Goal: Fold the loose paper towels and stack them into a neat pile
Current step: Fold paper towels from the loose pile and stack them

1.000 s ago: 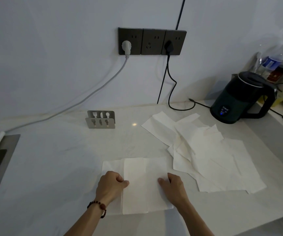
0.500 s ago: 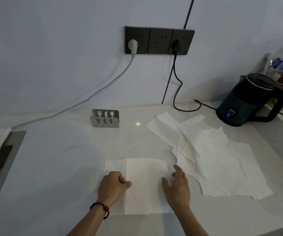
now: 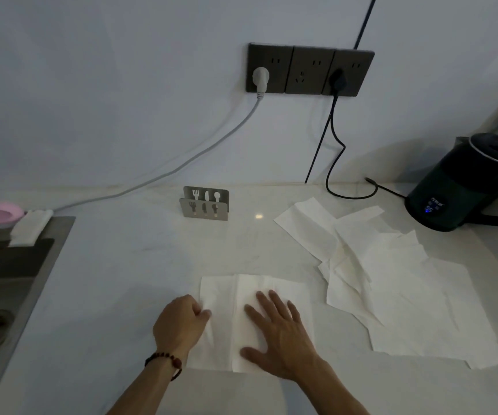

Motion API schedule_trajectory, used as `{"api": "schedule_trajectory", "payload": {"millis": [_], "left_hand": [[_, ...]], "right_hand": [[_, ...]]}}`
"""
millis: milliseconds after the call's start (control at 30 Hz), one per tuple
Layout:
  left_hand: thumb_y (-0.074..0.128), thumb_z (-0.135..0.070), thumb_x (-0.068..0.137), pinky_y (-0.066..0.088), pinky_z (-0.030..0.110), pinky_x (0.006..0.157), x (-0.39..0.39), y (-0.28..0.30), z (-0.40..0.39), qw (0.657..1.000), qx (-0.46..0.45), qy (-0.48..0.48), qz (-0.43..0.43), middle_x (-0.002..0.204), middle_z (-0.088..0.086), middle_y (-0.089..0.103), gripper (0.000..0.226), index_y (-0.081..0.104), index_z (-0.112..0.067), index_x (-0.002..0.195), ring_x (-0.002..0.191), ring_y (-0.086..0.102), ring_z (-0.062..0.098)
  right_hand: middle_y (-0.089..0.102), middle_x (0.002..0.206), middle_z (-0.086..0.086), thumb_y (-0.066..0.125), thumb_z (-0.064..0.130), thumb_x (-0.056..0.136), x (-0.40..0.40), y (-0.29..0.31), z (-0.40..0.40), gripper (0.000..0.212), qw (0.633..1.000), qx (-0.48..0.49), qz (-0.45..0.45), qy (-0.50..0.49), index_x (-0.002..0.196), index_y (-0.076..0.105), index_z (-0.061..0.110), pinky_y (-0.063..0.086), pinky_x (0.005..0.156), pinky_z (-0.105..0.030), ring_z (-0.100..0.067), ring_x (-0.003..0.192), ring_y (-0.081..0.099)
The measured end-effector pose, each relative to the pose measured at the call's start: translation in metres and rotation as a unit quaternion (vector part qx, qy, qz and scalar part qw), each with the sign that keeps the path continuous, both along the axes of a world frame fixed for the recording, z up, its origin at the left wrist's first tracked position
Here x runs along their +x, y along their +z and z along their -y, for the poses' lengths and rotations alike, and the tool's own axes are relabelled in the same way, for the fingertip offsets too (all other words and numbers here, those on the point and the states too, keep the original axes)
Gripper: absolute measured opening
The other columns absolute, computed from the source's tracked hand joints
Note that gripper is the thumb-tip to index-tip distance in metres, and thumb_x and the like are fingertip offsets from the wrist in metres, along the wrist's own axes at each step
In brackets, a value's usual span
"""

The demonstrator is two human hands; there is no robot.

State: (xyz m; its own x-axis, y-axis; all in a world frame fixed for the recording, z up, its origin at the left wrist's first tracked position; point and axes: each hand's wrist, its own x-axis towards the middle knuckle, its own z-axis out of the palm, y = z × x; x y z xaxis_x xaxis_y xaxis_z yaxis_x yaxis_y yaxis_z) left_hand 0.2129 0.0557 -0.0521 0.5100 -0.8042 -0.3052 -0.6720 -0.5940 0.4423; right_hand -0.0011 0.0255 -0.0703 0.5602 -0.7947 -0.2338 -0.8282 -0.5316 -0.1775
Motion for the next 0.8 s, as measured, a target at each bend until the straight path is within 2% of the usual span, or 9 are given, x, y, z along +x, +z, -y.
{"api": "schedule_trajectory", "payload": {"millis": [100, 267, 367, 467, 567, 633, 700, 767, 800], "left_hand": [[0.065, -0.033, 0.088, 0.048, 0.023, 0.06, -0.002, -0.001, 0.001, 0.999, -0.007, 0.01, -0.033, 0.077, -0.013, 0.063, 0.011, 0.061, -0.025, 0.08, 0.072, 0.06, 0.007], [0.065, -0.021, 0.088, 0.046, 0.022, 0.062, -0.005, 0.011, 0.003, 0.98, -0.093, 0.011, -0.175, 0.073, -0.006, 0.062, 0.015, 0.058, -0.014, 0.077, 0.067, 0.057, 0.011], [0.066, -0.021, 0.088, 0.041, 0.022, 0.061, -0.011, 0.031, 0.007, 0.959, -0.111, -0.006, -0.261, 0.069, -0.005, 0.058, 0.015, 0.057, -0.012, 0.08, 0.063, 0.051, 0.01], [0.067, -0.023, 0.088, 0.052, 0.03, 0.059, -0.02, 0.047, 0.011, 0.928, -0.106, -0.008, -0.357, 0.078, 0.002, 0.07, 0.014, 0.055, -0.018, 0.091, 0.064, 0.064, 0.019], [0.054, -0.028, 0.098, 0.056, 0.03, 0.058, -0.027, 0.048, 0.012, 0.902, -0.087, -0.002, -0.424, 0.092, 0.006, 0.073, 0.011, 0.048, -0.027, 0.108, 0.066, 0.072, 0.028], [0.047, -0.027, 0.101, 0.055, 0.027, 0.06, -0.026, 0.037, 0.008, 0.931, -0.091, -0.032, -0.352, 0.093, 0.002, 0.071, 0.011, 0.051, -0.029, 0.11, 0.067, 0.071, 0.021], [0.047, -0.026, 0.1, 0.053, 0.019, 0.069, -0.022, 0.02, 0.002, 0.971, -0.098, -0.116, -0.182, 0.099, -0.007, 0.068, 0.015, 0.056, -0.03, 0.11, 0.078, 0.066, 0.006], [0.048, -0.025, 0.099, 0.045, 0.01, 0.076, -0.021, 0.007, -0.004, 0.972, -0.116, -0.191, -0.074, 0.107, -0.014, 0.063, 0.02, 0.059, -0.028, 0.115, 0.09, 0.059, -0.001], [0.048, -0.025, 0.099, 0.043, 0.009, 0.078, -0.022, 0.005, -0.006, 0.967, -0.118, -0.217, -0.055, 0.111, -0.013, 0.06, 0.023, 0.058, -0.027, 0.119, 0.095, 0.056, -0.001]], "right_hand": [[0.041, 0.151, -0.004, 0.043, 0.078, 0.069, 0.0, -0.001, 0.0, 0.082, 1.0, 0.013, 0.003, 0.012, 0.138, 0.043, 0.034, 0.029, 0.106, -0.048, -0.03, 0.139, 0.039], [0.054, 0.141, -0.003, 0.043, 0.079, 0.065, 0.003, 0.004, -0.002, 0.079, 1.0, 0.0, 0.004, -0.013, 0.131, 0.05, 0.036, 0.047, 0.095, -0.043, -0.027, 0.127, 0.054], [0.042, 0.15, -0.01, 0.043, 0.074, 0.073, 0.004, 0.001, -0.006, 0.077, 1.0, -0.006, 0.022, 0.012, 0.142, 0.037, 0.039, 0.036, 0.105, -0.047, -0.033, 0.137, 0.041], [0.048, 0.145, -0.013, 0.042, 0.069, 0.075, 0.005, 0.005, -0.01, 0.068, 1.0, -0.002, 0.004, 0.001, 0.137, 0.041, 0.042, 0.041, 0.101, -0.046, -0.034, 0.132, 0.047], [0.047, 0.145, -0.012, 0.043, 0.064, 0.078, 0.003, 0.003, -0.012, 0.058, 0.999, -0.008, 0.029, 0.019, 0.129, 0.045, 0.037, 0.041, 0.101, -0.049, -0.035, 0.134, 0.045], [0.048, 0.144, -0.007, 0.058, 0.059, 0.075, -0.001, 0.001, -0.012, 0.067, 0.997, -0.02, 0.07, 0.022, 0.133, 0.045, 0.03, 0.045, 0.101, -0.047, -0.032, 0.135, 0.044], [0.061, 0.129, 0.002, 0.07, 0.043, 0.07, -0.003, 0.002, -0.014, 0.05, 0.993, -0.024, 0.111, -0.031, 0.117, 0.061, 0.029, 0.052, 0.09, -0.039, -0.027, 0.125, 0.055], [0.068, 0.101, 0.009, 0.059, 0.022, 0.082, -0.001, 0.008, -0.016, 0.019, 0.966, -0.013, 0.213, -0.149, 0.099, 0.065, 0.028, 0.049, 0.079, -0.03, -0.02, 0.104, 0.061], [0.067, 0.09, 0.009, 0.049, 0.018, 0.091, 0.001, 0.013, -0.016, 0.022, 0.939, 0.015, 0.267, -0.217, 0.105, 0.063, 0.028, 0.046, 0.075, -0.027, -0.014, 0.092, 0.06]]}}
